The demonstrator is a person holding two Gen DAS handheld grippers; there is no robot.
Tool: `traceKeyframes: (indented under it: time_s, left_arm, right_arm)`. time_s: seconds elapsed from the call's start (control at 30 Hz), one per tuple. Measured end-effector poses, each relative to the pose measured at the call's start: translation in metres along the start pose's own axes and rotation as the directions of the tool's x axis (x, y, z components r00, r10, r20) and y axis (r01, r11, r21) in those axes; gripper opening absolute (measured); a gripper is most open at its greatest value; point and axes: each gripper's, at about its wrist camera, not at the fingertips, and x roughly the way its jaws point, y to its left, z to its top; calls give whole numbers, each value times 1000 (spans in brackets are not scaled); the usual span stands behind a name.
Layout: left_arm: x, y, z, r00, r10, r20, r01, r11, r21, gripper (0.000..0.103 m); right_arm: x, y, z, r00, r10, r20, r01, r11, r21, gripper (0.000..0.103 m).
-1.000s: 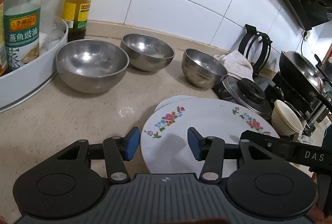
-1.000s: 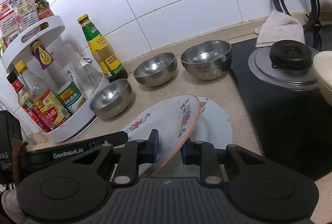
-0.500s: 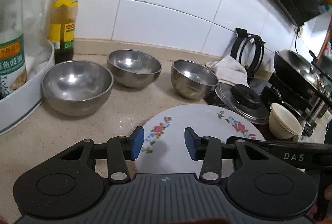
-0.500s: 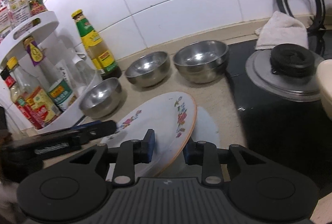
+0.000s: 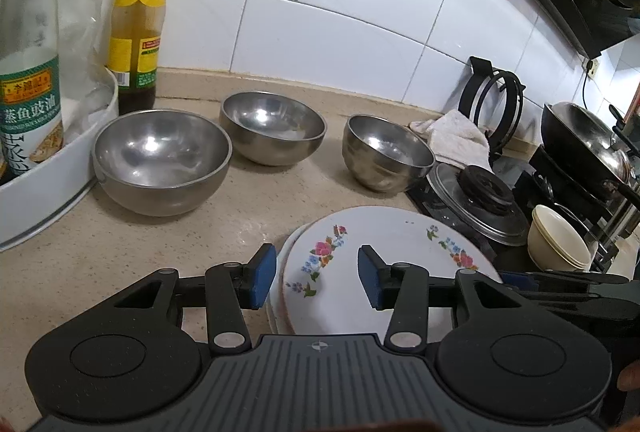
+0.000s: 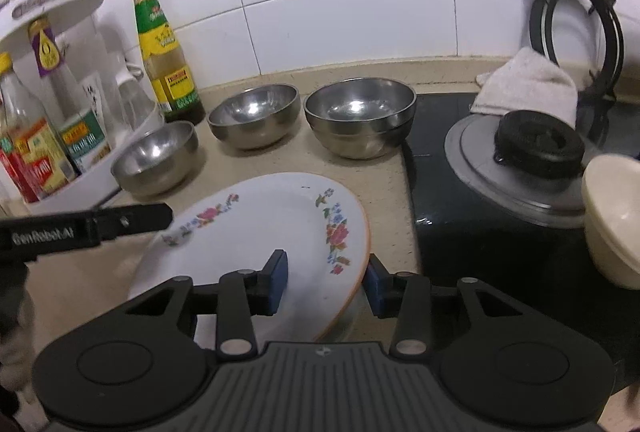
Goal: Organize plates and bowls
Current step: 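Move both tools to a steel bowl and close on its rim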
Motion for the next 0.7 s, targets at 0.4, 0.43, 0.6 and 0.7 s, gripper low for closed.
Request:
traceKeyframes:
  time_s: [0.4,0.43,0.6,0.7]
  left_arm:
    - [-12,21,6,994,104,29,-102,991,-83,68]
    - [-12,25,8,993,115,28,-112,989,-101,69]
    - [-18,44,19,976,214,32,-207,966,-153,74]
    - [-18,54,31,967,252,39,-241,953,-182,77]
  right_arm:
    - [3,-11,20,999,51,8,-51,998,-38,41]
    - [5,-11,23,998,67,7,-67,997,-34,41]
    - [16,2,44,992,129,6,-128,988,-91,41]
    - [26,12,59,984,180,-15,-180,976,-118,42]
